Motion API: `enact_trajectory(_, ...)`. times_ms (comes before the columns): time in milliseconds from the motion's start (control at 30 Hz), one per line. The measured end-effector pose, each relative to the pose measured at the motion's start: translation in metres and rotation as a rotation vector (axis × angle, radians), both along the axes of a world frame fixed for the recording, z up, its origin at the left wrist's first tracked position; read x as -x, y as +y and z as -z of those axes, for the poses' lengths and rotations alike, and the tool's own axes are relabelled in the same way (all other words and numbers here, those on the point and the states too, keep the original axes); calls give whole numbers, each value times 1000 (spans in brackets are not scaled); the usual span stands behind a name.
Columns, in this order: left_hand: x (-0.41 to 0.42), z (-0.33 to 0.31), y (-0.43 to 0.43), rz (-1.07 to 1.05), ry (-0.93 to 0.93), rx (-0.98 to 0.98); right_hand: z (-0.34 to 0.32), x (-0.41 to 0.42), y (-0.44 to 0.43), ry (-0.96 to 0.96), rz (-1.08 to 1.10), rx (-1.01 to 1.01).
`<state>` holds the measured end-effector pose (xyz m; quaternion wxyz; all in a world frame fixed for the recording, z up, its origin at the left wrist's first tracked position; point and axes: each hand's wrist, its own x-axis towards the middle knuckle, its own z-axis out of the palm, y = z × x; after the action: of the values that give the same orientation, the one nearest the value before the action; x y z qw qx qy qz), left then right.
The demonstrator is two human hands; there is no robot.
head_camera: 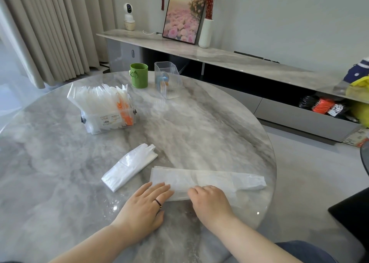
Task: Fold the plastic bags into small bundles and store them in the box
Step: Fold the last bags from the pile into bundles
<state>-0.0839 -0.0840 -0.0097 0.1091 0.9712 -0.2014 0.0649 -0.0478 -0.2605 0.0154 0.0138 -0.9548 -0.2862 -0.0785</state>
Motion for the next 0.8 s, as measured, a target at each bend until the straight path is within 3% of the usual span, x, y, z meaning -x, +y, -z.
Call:
enact_trajectory(100,-2,-3,3,25,-78,-4,-3,5,2,18,-47,-27)
enact_trajectory(200,-2,-13,13,68,-73,-34,4,7,2,-89,-185,-17)
enact_trajectory(367,5,-21,37,-52,111,-16,0,6,2,57,-171,-1)
enact_trajectory(467,5,-19,55,-119,214,285,-20,-7,-9,197,-125,23)
enact_trajectory(500,4,-14,59,-183,338,313,-23,-11,-16,304,-72,4)
enact_trajectory(633,-3,-18,63,-425,554,694,-21,-26,-37,653,199,-343)
enact_trajectory(800,-13,-24,56,-613,449,795,-21,-38,-43,853,377,-646)
